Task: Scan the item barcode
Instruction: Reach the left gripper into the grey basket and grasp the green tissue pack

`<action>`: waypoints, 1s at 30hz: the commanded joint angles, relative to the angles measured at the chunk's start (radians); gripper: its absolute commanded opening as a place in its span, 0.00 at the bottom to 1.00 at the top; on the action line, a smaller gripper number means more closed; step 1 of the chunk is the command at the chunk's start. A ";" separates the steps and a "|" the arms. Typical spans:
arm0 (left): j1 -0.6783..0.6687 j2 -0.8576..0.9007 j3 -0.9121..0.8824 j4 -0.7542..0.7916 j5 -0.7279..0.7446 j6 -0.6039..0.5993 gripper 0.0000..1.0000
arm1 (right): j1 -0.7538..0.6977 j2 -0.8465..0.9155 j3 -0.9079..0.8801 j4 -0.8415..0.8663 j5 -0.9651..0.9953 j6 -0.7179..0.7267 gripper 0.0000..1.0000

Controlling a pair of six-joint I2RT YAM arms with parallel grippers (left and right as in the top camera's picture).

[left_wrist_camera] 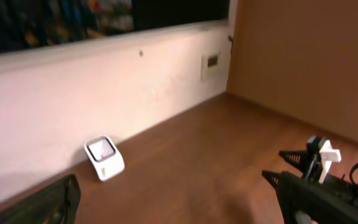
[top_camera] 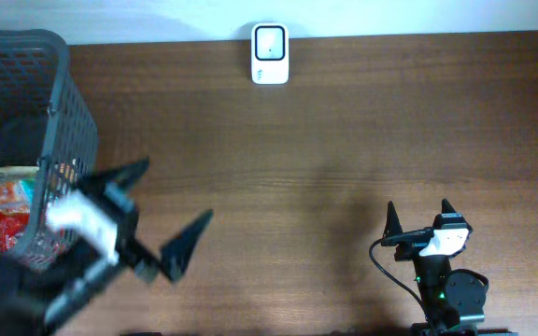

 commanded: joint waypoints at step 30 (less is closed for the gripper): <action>0.571 1.457 0.809 -0.743 -0.861 -0.294 0.71 | -0.005 -0.006 -0.007 -0.005 0.008 0.005 0.99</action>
